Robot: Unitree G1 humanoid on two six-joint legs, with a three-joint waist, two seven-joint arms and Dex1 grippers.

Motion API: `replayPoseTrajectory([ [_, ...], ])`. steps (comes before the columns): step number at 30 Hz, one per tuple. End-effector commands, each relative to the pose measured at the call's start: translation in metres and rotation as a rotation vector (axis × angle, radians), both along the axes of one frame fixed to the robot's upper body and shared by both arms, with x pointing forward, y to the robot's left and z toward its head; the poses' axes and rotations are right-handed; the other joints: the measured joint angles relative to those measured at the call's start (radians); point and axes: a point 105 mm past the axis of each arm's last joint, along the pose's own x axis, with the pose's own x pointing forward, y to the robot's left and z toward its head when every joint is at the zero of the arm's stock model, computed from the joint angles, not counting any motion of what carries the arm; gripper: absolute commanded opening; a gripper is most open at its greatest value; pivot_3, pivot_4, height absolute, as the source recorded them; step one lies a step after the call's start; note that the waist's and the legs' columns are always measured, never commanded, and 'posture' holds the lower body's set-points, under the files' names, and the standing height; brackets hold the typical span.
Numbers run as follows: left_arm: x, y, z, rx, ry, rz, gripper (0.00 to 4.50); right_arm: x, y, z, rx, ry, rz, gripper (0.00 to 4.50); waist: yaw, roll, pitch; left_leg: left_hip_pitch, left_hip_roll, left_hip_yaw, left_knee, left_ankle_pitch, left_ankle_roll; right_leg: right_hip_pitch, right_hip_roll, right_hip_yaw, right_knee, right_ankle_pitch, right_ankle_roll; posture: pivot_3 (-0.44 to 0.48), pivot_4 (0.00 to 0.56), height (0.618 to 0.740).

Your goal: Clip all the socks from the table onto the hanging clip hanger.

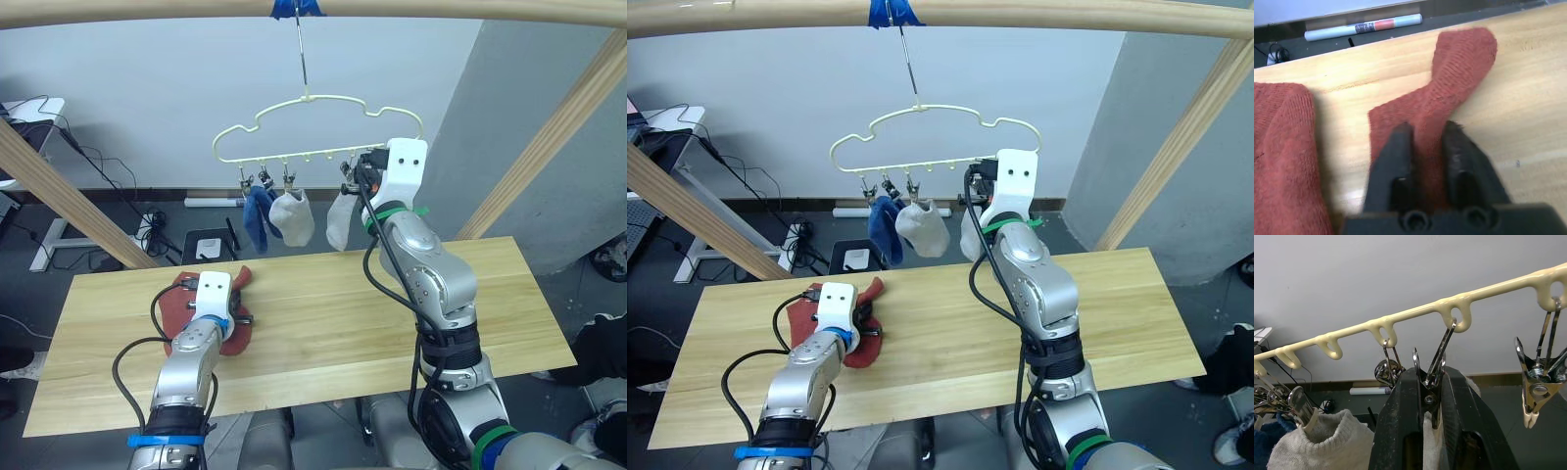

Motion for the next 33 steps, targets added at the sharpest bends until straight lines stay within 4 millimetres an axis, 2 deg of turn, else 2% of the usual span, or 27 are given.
replayPoseTrajectory([
  [1,-0.004,-0.006,-0.002,0.063,-0.016,-0.071,0.0,-0.011,0.012,0.013,0.075,-0.035,0.035,0.17,0.0,0.0,0.0,0.0,0.0,0.0,0.0,0.0,0.0,0.0,0.0,0.0,0.0,0.0,0.0,-0.192,0.221,0.74],
  [4,-0.004,-0.009,0.001,0.097,-0.045,-0.105,0.0,-0.011,0.012,0.013,0.075,-0.035,0.034,0.17,0.0,0.0,0.0,0.0,0.0,0.0,0.0,0.0,0.0,0.0,0.0,0.0,0.0,0.0,0.0,-0.192,0.221,0.74],
  [6,-0.001,-0.019,0.01,0.138,-0.107,-0.168,0.0,-0.011,0.011,0.014,0.076,-0.035,0.033,0.17,0.0,0.0,0.0,0.0,0.0,0.0,0.0,0.0,0.0,0.0,0.0,0.0,0.0,0.0,0.0,-0.199,0.225,0.74],
  [11,0.001,-0.069,0.046,0.151,-0.335,-0.352,0.0,-0.011,0.01,0.014,0.078,-0.036,0.032,0.17,0.001,0.0,0.0,0.0,0.0,0.0,-0.001,0.0,0.0,0.0,0.0,0.0,-0.001,0.0,0.0,-0.199,0.225,0.74],
  [16,0.0,-0.117,0.083,0.07,-0.51,-0.43,0.0,-0.012,0.01,0.016,0.077,-0.037,0.034,0.17,0.0,0.0,0.0,-0.001,0.0,0.001,-0.001,0.0,0.0,0.0,0.0,0.001,-0.002,0.0,0.0,-0.215,0.227,0.74],
  [21,0.006,-0.142,0.108,-0.005,-0.599,-0.414,0.0,-0.014,0.01,0.017,0.074,-0.039,0.035,0.17,-0.001,0.0,0.0,0.0,0.0,0.001,-0.001,0.0,0.0,0.0,0.0,0.001,-0.001,0.0,0.0,-0.215,0.227,0.74],
  [26,0.015,-0.16,0.119,-0.039,-0.633,-0.416,0.0,-0.014,0.01,0.017,0.07,-0.037,0.036,0.17,-0.003,0.0,0.0,0.0,0.0,0.001,-0.001,0.0,0.0,0.0,0.001,0.001,-0.002,0.0,0.0,-0.232,0.226,0.74],
  [33,0.022,-0.176,0.118,-0.082,-0.61,-0.448,0.0,-0.014,0.011,0.017,0.07,-0.036,0.039,0.17,-0.006,0.0,0.0,-0.001,0.0,0.001,-0.001,0.0,0.0,0.0,0.001,0.001,-0.002,0.0,0.001,-0.238,0.227,0.74],
])
